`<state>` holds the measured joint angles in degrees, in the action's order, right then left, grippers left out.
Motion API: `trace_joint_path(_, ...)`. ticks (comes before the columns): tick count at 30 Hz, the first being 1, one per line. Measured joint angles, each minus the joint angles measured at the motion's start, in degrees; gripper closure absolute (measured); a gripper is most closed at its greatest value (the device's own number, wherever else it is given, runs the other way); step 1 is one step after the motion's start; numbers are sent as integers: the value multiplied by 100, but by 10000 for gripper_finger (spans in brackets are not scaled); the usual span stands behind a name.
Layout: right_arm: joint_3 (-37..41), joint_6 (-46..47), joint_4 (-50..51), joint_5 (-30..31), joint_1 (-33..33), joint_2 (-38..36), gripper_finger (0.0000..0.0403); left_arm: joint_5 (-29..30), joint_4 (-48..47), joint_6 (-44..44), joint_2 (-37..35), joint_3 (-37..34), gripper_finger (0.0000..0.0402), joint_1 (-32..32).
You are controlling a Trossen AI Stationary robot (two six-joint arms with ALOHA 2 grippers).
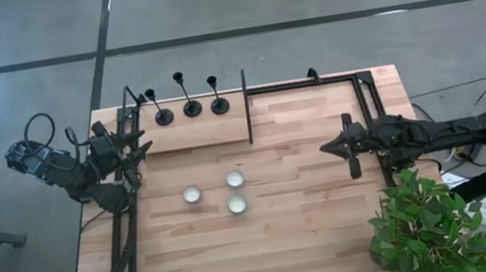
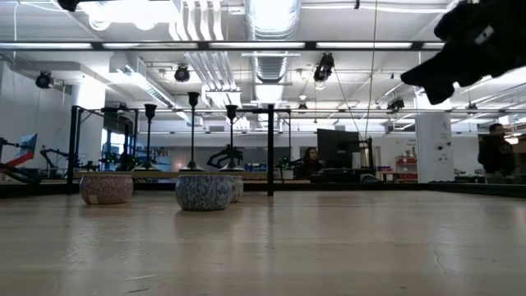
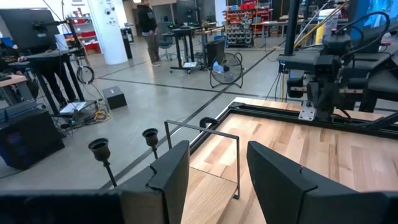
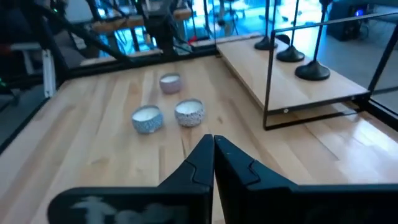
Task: Pick & Place candle stick holders
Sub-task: Put the pink scented candle on the shelf
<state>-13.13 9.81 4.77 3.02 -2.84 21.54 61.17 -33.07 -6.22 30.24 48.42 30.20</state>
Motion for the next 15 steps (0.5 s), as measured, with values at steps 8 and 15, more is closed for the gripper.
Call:
trace_joint_path(8,858,55,62,71,-30,-1398,395,0,1,0,0,0,234,0)
trace_joint_path(15,1035,-591,-23,273,-60,-2155,395,-2,-3,0,9,0,234,2)
